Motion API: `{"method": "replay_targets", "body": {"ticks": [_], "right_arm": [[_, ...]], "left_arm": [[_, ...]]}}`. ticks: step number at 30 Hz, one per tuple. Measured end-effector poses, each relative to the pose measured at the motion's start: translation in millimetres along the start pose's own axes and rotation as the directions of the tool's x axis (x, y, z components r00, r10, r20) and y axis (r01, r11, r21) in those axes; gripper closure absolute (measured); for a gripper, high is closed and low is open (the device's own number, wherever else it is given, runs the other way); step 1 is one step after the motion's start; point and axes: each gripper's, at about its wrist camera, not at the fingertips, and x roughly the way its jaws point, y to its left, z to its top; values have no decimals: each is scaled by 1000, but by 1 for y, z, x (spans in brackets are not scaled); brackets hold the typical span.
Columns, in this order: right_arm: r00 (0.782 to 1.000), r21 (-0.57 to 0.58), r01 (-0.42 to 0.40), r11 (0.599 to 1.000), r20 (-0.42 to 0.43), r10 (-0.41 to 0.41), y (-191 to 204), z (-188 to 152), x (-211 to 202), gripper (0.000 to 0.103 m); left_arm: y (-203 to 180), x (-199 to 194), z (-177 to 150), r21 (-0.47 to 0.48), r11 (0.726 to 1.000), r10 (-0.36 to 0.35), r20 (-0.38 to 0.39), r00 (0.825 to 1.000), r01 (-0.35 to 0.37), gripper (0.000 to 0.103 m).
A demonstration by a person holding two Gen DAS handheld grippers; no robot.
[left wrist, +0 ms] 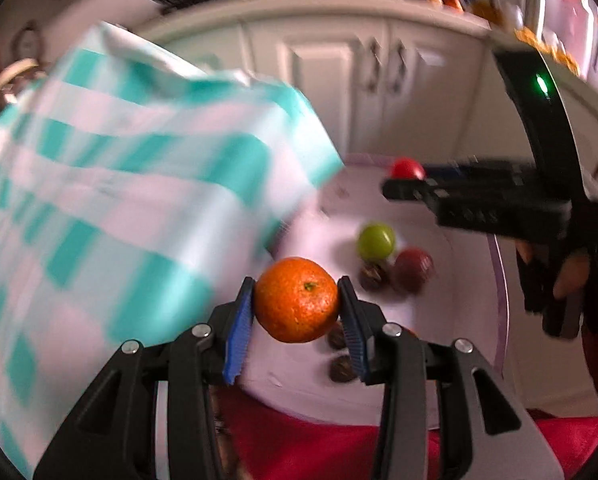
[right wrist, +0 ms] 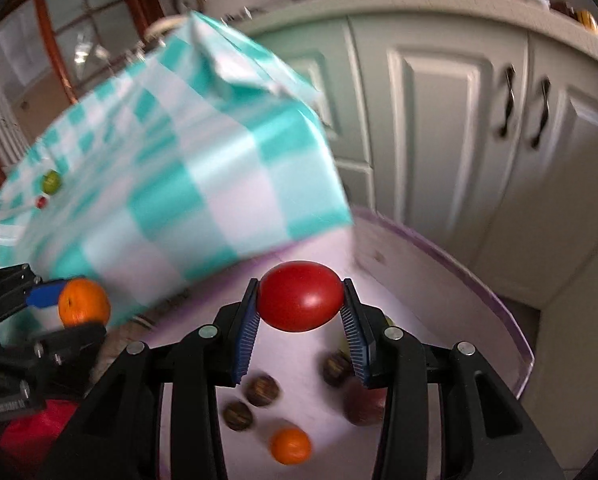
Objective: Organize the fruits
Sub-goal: 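Carry the red tomato and tangerine over the white bin, then open both tools to drop the red tomato and tangerine into the bin, then move both open tools back to the last fruits on the cloth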
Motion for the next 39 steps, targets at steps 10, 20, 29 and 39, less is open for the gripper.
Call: {"method": "replay_targets", "body": {"ticks": [10,20,29,39], "right_arm": [[956,-75,71,995,-281,-89,-13,5,106,63],[918,-118,120,986,-365,-155,-25,9,169,63],[912,-115,139,984,-371,-172,-26,3,183,62],[936,-4,126,992,-332,-121,-31,3,151,43]], "left_arm": [[-26,121,-1,41,997,-52,-284,957,67,61],[-21,166,-5,-41,992,-129,-349,928,123,61],[-16,176,-8,-90,976,-220,-364,905,200,60],[-14,137,-8,-47,983,-185,-225,957,179,33]]}}
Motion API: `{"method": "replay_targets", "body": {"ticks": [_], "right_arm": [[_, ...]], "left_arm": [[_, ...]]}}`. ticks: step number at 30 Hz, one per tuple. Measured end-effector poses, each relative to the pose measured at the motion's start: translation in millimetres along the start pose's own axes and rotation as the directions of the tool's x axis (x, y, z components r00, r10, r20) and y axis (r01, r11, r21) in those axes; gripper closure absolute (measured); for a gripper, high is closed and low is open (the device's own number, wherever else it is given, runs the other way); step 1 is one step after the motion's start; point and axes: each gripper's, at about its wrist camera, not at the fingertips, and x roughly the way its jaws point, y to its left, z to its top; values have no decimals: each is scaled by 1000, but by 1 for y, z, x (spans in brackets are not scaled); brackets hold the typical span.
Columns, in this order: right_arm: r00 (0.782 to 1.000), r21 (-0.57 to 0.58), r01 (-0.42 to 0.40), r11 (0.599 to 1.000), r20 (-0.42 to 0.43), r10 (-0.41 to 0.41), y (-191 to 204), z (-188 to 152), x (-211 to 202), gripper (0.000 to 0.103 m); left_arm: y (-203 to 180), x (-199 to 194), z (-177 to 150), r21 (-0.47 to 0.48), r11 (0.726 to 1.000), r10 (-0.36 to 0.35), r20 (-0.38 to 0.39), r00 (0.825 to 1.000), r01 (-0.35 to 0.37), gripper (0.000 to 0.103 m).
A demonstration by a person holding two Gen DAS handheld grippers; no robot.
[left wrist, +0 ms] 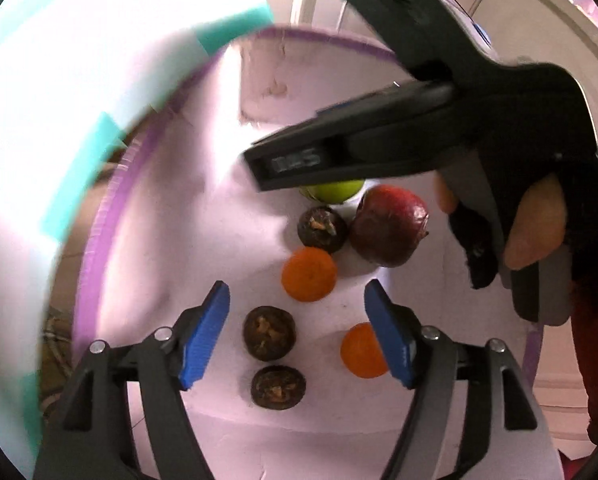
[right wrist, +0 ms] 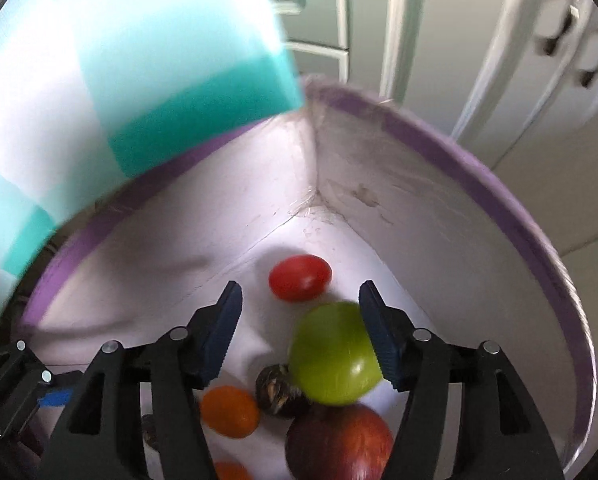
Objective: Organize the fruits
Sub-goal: 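Move both open tools back to the last fruits on the cloth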
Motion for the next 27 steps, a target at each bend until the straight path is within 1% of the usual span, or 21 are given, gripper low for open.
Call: {"method": "replay_targets", "body": {"ticks": [1,2,3,4,5,6,7,8,10,11,13,14,16,17,18,20,21,23,24,26,27], "right_arm": [[1000,30,-13,999,24,12,-5,-5,-13,43],[998,63,-30,998,52,27,-10,-11,-27,43],[996,95,-49,994,83,41,-15,-16,-41,41],[993,115,-61,991,106,48,-18,-21,-53,39],[990,130,-68,989,130,51,-20,-26,-65,38],[988,132,-67,989,144,48,-21,-29,-74,38],[986,124,-58,991,160,37,-19,-33,-86,38],[985,111,-47,993,171,27,-17,-34,-96,38],[980,82,-22,996,200,5,-9,-33,-119,35],[976,71,-14,997,217,-2,-4,-27,-127,33],[963,43,2,999,269,-14,13,-22,-151,27],[955,31,7,1000,296,-16,21,-19,-157,24],[927,-8,8,1000,375,-4,52,-20,-182,16],[916,-26,2,1000,401,8,54,-21,-194,16],[904,-51,-4,999,427,26,69,-18,-206,16],[884,-121,-26,992,461,79,102,-12,-229,16],[877,-164,-47,985,465,119,121,-11,-232,16],[874,-217,-80,973,453,173,150,-6,-232,16],[876,-252,-106,962,434,210,169,-4,-228,16],[884,-309,-139,941,390,259,200,-2,-218,16],[886,-330,-148,932,375,273,213,1,-215,16]], "left_arm": [[0,-9,-1,9,1000,11,33,999,-12,33],[-2,-27,-3,26,999,15,87,996,-18,32],[-6,-43,-4,41,999,23,128,991,-28,30],[-8,-57,-6,53,998,35,170,985,-45,24],[-11,-74,-8,64,996,49,222,974,-65,19],[-12,-96,-13,67,995,53,284,957,-75,16],[-12,-117,-19,61,995,59,343,937,-84,10],[-12,-129,-16,51,994,72,379,923,-98,9],[2,-171,-29,3,991,118,468,876,-136,8],[9,-182,-33,-22,989,140,494,858,-149,7],[36,-218,-42,-133,972,236,556,797,-195,3],[53,-234,-50,-193,960,278,574,770,-202,2],[81,-272,-65,-293,933,348,588,730,-208,2],[101,-288,-74,-353,912,390,587,710,-209,2],[123,-306,-84,-431,877,448,573,686,-213,2],[162,-326,-103,-542,812,531,536,657,-214,2],[182,-338,-109,-589,779,563,508,652,-215,2],[229,-346,-121,-674,708,611,437,660,-210,2],[253,-349,-129,-727,657,638,396,660,-200,2],[291,-356,-144,-810,556,688,322,651,-187,2],[315,-360,-153,-853,490,716,276,641,-179,2]]}}
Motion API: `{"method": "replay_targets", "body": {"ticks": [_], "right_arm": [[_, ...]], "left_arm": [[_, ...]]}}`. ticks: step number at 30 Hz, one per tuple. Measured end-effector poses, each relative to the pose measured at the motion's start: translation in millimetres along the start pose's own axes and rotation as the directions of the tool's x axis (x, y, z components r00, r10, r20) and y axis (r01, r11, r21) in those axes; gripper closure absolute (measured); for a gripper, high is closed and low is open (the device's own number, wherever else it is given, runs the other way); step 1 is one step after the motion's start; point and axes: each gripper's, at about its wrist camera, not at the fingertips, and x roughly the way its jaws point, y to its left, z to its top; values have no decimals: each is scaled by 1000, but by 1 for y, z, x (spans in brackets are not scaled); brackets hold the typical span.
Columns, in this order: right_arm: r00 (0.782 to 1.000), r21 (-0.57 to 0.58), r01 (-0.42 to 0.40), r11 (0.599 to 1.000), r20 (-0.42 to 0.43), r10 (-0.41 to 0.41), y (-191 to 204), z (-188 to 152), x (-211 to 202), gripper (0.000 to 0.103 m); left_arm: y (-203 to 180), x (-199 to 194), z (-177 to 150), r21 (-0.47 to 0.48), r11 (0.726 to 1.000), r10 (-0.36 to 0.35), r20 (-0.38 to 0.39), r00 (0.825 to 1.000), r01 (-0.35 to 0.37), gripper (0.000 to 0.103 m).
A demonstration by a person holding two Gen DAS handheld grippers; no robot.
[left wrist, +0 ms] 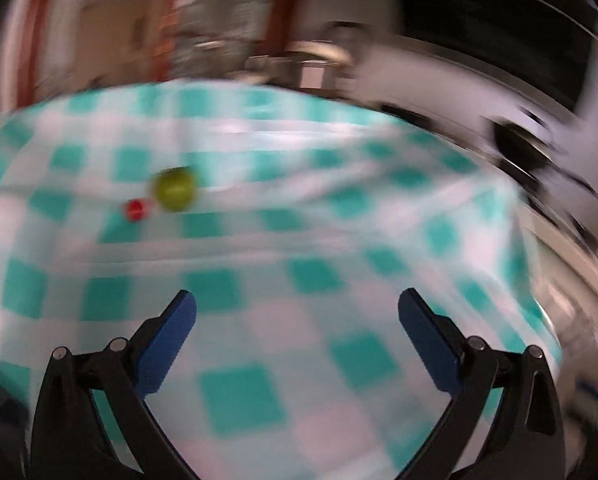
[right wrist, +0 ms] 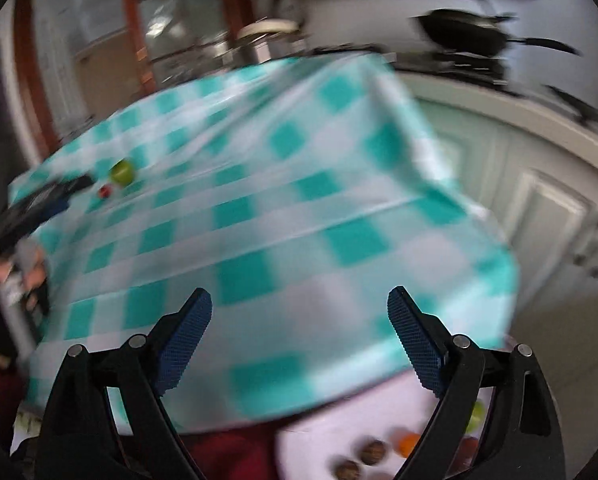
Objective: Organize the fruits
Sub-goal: 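Move both open tools back to the last fruits on the cloth, then grasp the green tomato with the right tool while the left grasps the cherry tomato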
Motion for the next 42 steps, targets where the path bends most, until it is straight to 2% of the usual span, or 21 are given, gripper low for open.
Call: {"method": "replay_targets", "body": {"ticks": [4,7,11,14,19,23,26,29,34,37,42], "right_arm": [[996,-40,-90,995,-21,89,54,24,51,16],[986,-21,-166,986,-16,166,86,52,95,16],[979,11,-204,979,-7,204,122,92,150,16],[974,35,-227,973,-11,227,146,115,189,16],[959,61,-282,958,-6,283,192,148,239,16],[948,42,-316,948,-16,317,233,167,272,16],[941,16,-337,941,-26,338,260,177,295,16],[928,7,-368,930,-54,368,282,187,317,16],[910,-53,-410,911,-96,404,324,191,338,16],[920,-82,-386,919,-106,377,345,193,348,16],[945,-85,-302,950,-159,286,368,197,370,16]], "left_arm": [[58,37,19,-129,977,169,-1,986,-168,2],[91,60,30,-193,953,239,-4,971,-236,2],[122,66,37,-271,930,263,15,965,-249,2],[142,65,31,-331,916,248,27,968,-225,2],[153,73,27,-345,918,212,1,977,-198,2],[158,77,29,-359,904,249,-1,969,-233,2],[175,71,25,-443,853,306,1,952,-274,2],[196,59,17,-559,774,362,6,932,-297,2],[199,49,13,-591,741,413,24,910,-320,2],[199,43,11,-608,728,430,45,902,-317,2],[199,39,11,-609,729,438,64,897,-312,2]]}}
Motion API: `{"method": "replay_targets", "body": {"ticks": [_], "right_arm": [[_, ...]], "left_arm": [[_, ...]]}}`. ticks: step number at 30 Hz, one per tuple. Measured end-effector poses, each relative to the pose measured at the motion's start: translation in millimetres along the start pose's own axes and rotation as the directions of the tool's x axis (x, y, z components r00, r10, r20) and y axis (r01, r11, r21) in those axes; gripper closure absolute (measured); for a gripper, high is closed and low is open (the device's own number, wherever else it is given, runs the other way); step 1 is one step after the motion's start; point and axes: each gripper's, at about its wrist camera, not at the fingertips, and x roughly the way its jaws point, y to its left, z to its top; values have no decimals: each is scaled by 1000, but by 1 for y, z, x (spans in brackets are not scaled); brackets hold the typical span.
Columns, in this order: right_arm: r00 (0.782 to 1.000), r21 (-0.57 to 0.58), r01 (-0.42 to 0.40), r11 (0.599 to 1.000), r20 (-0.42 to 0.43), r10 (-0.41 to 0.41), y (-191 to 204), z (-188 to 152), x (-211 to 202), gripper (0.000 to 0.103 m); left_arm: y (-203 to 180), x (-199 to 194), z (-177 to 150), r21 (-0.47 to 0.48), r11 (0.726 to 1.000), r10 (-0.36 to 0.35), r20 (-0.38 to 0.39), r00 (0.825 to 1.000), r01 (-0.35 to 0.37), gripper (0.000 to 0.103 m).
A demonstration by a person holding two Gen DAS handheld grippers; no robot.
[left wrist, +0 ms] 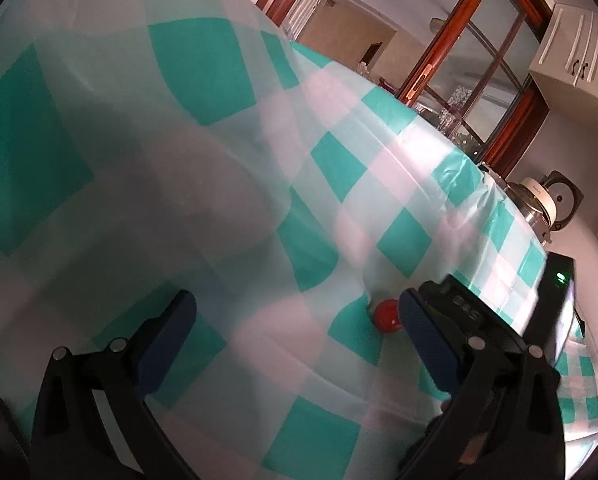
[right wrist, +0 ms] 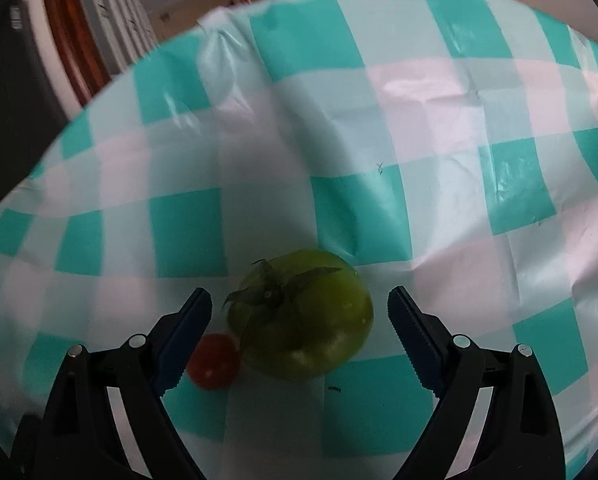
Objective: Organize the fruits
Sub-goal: 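Grasp the green tomato with the right tool while the left grasps the cherry tomato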
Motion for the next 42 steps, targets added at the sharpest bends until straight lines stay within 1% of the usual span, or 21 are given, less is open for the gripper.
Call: {"method": "replay_targets", "body": {"ticks": [3,5,7,8,10,12,14,19,21,23,25,27,30,31,32,33,35,36,38,39,42], "right_arm": [[998,-18,38,999,-51,-39,5,1,12,16],[997,-23,46,999,-59,-48,5,2,14,18],[997,-25,43,999,-70,-44,4,2,15,35],[997,-27,18,999,-68,-20,3,1,14,36],[998,-21,10,1000,-69,-11,-2,-3,6,36],[999,19,-20,1000,-34,21,-20,-11,-13,36],[998,75,-47,996,35,45,-46,-24,-48,36],[991,161,-20,987,136,-2,-101,-58,-114,36],[984,203,-9,979,177,-27,-120,-72,-133,36],[982,276,-29,961,188,-24,-135,-84,-143,36],[981,344,-76,936,196,8,-150,-83,-142,36],[981,344,-89,935,192,23,-153,-83,-139,36],[980,330,-82,940,196,16,-149,-86,-141,36],[979,326,-86,941,202,20,-149,-87,-143,36],[979,324,-89,942,203,22,-147,-87,-142,36],[979,320,-87,943,203,22,-145,-88,-142,36],[979,320,-96,943,203,31,-145,-88,-143,36],[979,322,-103,941,200,38,-145,-88,-143,36],[980,320,-104,942,196,42,-143,-89,-142,36],[979,315,-103,943,198,40,-142,-89,-143,36],[980,312,-100,945,194,39,-141,-89,-142,36]], "left_arm": [[-3,-2,0,13,1000,-8,10,1000,8,2],[-6,-2,-1,27,1000,-14,8,1000,14,2],[-10,-1,-2,49,999,-20,1,1000,20,2],[-12,0,-2,59,998,-23,-1,1000,23,2],[-17,0,-4,87,996,-35,-7,999,35,2],[-22,1,-6,122,991,-45,-16,999,47,2],[-26,1,-8,144,987,-62,-23,998,64,2],[-38,7,-17,212,972,-90,-85,992,106,2],[-45,7,-21,247,962,-98,-101,990,120,2],[-51,7,-25,280,950,-109,-117,987,138,2],[-63,14,-33,344,925,-105,-170,980,159,2],[-77,24,-37,408,901,-73,-197,978,149,2],[-94,31,-36,480,871,-35,-153,988,106,2],[-98,35,-35,491,865,-27,-156,987,101,4],[-101,39,-35,497,862,-20,-159,987,97,9],[-106,47,-36,510,857,8,-160,987,75,12],[-114,61,-34,513,855,25,-187,982,76,24],[-117,66,-33,512,856,27,-195,980,78,26],[-122,78,-31,524,850,61,-198,978,53,33],[-124,85,-29,525,850,77,-206,976,44,34],[-122,104,-25,508,860,101,-258,961,46,49]]}}
